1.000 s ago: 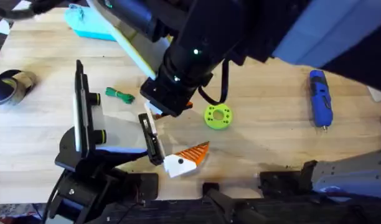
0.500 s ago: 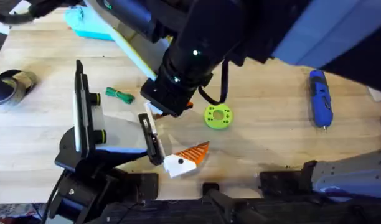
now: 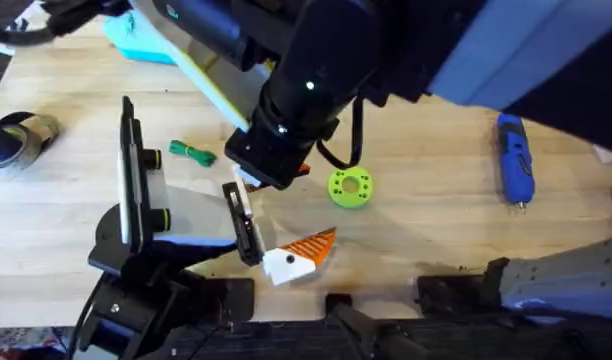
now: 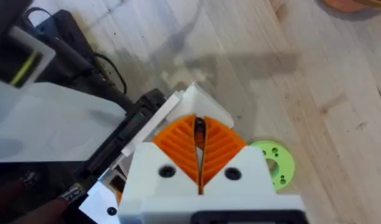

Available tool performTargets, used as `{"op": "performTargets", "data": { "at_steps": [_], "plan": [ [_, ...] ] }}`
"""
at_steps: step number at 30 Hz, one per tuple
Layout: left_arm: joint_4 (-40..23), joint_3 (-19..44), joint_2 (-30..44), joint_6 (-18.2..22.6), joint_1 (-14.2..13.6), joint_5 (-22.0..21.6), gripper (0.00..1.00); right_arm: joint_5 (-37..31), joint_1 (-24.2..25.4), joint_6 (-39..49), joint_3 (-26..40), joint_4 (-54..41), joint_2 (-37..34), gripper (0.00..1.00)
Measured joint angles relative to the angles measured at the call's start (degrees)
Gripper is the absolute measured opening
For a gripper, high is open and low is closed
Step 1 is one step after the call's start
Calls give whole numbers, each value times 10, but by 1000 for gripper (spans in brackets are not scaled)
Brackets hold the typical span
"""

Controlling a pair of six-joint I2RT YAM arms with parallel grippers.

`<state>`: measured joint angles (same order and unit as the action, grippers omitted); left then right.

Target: Pick up the gripper from the table and insert it into the empty holder that is missing its gripper. Then pick up a screw, insert it into the mounting hole, and use the screwdriver to tighten it. Finally, clean up the table by picking up the vegetable and placing it into the bucket.

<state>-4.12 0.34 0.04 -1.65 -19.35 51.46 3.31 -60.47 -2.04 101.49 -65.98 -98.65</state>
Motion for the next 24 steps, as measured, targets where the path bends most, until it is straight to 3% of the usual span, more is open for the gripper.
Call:
{"op": "performTargets", "data": {
  "at_steps": [3, 5, 8, 9, 10, 11, 13, 15, 24],
  "plan": [
    [0, 0, 0, 0, 0, 0, 992, 0, 0, 0, 0, 0, 0, 6],
    [0, 0, 0, 0, 0, 0, 992, 0, 0, 1, 0, 0, 0, 204],
    [0, 0, 0, 0, 0, 0, 992, 1, 0, 4, 0, 0, 0, 367],
    [0, 0, 0, 0, 0, 0, 992, 1, 0, 5, 0, 0, 0, 454],
    [0, 0, 0, 0, 0, 0, 992, 0, 1, 5, 0, -1, 0, 667],
    [0, 0, 0, 0, 0, 0, 992, -2, 3, 6, 1, -2, 0, 730],
    [0, 0, 0, 0, 0, 0, 992, -5, 9, 7, 4, -5, 1, 947],
    [0, 0, 0, 0, 0, 0, 992, -2, 19, 8, 9, -6, 4, 992],
    [0, 0, 0, 0, 0, 0, 992, 5, 99, 5, 21, -57, 76, 995]
  ]
}}
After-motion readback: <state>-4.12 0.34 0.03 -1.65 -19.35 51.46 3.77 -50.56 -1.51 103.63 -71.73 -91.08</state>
